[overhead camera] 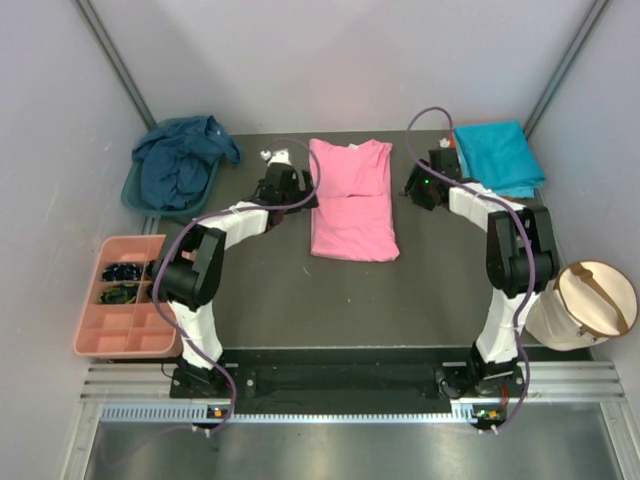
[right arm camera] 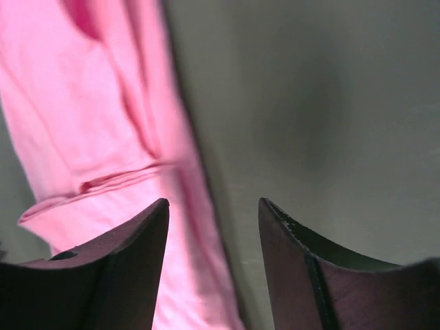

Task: Fold and stack the t-shirts
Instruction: Fold the folded rectangular tshirt in 1/3 of the way, then grab one side of the 2/3 rectangular tshirt with both arms

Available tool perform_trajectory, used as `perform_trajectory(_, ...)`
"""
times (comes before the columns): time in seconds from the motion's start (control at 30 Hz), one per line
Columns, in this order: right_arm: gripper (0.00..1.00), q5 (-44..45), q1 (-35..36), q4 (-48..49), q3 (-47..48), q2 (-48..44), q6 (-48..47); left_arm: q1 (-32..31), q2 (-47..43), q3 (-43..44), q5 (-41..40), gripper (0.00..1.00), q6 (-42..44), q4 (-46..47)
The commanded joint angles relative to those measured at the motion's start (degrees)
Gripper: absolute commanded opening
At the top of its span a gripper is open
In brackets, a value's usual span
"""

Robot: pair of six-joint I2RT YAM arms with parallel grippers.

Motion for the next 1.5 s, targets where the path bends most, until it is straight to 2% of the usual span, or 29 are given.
perform_trajectory(0.0,0.56,1.07,-4.27,0.97,-3.53,-6.97,-1.85,3.16,-8.71,-5.52,-9.06,0.99,-1.84,1.26)
perform_trajectory(0.07,0.56,0.63,-4.45,1.76,-7.66,-10.3,-2.2,3.25,-11.88,-7.38,-9.33,0.99,-1.76,1.35)
perform_trajectory(0.17,0.56,-2.7,-4.37,4.4,-14.95,-15.05,-0.8,3.07,-15.66,-12.21,-5.3,0.99,-4.29,1.09)
perform_trajectory(0.4,0.56,-6.66,-2.35,6.77,-30.15,-24.89,-0.53,1.76,-24.36,-29.86,1.39,0.99,-8.88,6.97)
perform_trajectory(0.67,0.56,-8.51,-1.11,8.45,-39.48,-31.77,0.52,0.88,-30.78,-40.77,3.24,0.84,-8.97,12.6)
perform_trajectory(0.83,0.56,-11.58,0.73,13.88,-42.65,-30.37,1.75,0.7,-31.4,-43.77,7.45,0.69,-9.58,17.78)
perform_trajectory(0.9,0.56,-13.25,1.61,16.43,-43.97,-29.57,2.1,0.09,-31.14,-45.35,10.17,0.69,-10.28,22.17)
perform_trajectory(1.07,0.56,-16.25,2.93,23.38,-44.68,-27.29,3.25,-2.2,-30.08,-46.06,10.89,0.69,-10.46,27.54)
perform_trajectory(1.47,0.56,-15.98,2.93,24.53,-40.2,-20.87,1.66,-4.48,-23.49,-41.93,12.2,0.68,-9.58,31.76)
